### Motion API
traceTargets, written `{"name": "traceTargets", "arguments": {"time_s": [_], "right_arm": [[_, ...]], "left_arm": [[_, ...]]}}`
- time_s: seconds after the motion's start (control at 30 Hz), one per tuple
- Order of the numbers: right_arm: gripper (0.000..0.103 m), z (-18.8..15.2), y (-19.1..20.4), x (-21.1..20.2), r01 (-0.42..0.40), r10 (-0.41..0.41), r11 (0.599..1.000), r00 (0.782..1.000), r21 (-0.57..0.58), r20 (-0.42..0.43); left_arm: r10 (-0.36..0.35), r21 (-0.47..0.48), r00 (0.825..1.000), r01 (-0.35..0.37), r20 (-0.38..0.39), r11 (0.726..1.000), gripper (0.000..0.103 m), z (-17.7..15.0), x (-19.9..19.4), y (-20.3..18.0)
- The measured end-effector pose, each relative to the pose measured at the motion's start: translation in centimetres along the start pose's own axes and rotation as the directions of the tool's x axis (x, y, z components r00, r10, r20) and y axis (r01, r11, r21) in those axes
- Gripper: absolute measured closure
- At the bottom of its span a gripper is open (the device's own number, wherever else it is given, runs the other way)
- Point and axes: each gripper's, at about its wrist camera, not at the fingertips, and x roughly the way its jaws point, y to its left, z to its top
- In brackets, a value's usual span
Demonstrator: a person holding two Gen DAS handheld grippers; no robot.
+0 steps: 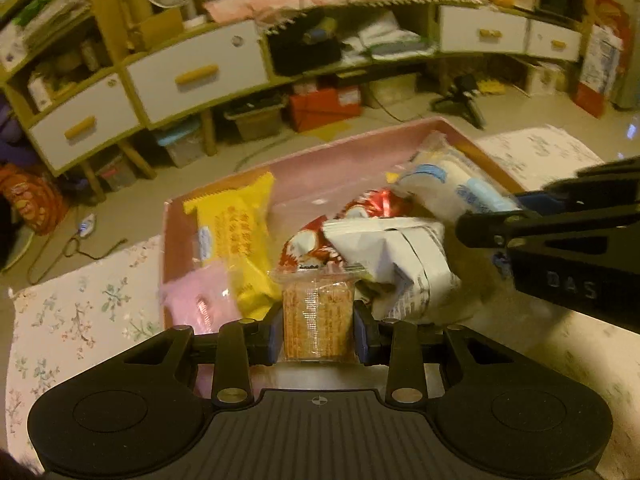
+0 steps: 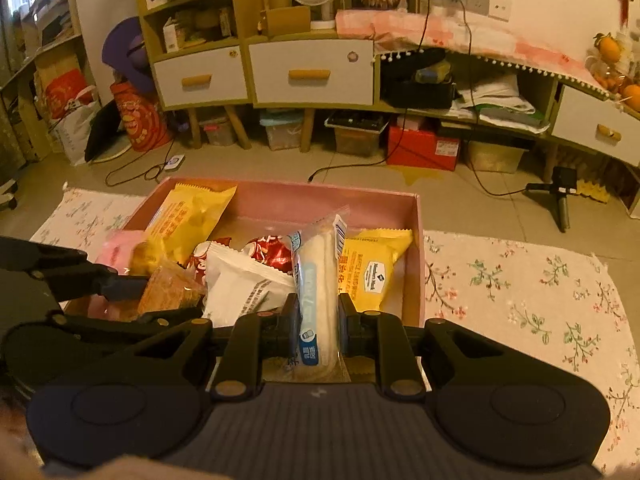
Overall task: Organize snacks
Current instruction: 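Open both grippers to release the wafer and bread packet in the box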
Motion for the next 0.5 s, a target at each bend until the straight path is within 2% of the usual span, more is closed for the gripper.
{"name": "traceTargets", "arguments": {"time_s": [0.03, 0.13, 0.2, 0.33, 0.43, 0.5], "right_arm": [[0.086, 0.1, 0.0, 0.0, 0.007, -0.007, 1.000, 1.000, 0.004, 0.008], [0.086, 0.2, 0.0, -0.1, 0.015, -0.015, 1.000, 1.000, 0.014, 0.022], [0.085, 0.2, -0.1, -0.4, 0.004, -0.005, 1.000, 1.000, 0.022, 0.025], [0.076, 0.4, -0.3, -1.6, -0.019, 0.016, 0.998, 0.999, 0.056, 0.050], [0.075, 0.8, -0.6, -2.3, -0.035, 0.030, 0.995, 0.998, 0.089, 0.052], [0.069, 0.9, -0.6, -2.8, -0.026, 0.022, 0.995, 0.998, 0.091, 0.053]], "left_arm": [[0.009, -0.023, 1.000, -0.009, 0.012, 1.000, 0.071, 0.0, 0.1, 0.2], [-0.022, -0.088, 1.000, 0.023, 0.012, 0.996, 0.071, 0.0, 0.3, 1.1], [-0.046, -0.091, 0.999, 0.045, 0.000, 0.995, 0.070, -0.2, 0.2, 1.4], [-0.057, -0.085, 0.998, 0.057, 0.005, 0.995, 0.067, -0.5, -0.7, 1.7], [-0.060, -0.088, 0.998, 0.061, 0.012, 0.994, 0.055, -0.6, -1.6, 1.8], [-0.071, -0.084, 0.997, 0.073, 0.018, 0.994, 0.047, -0.8, -2.5, 1.7]]}}
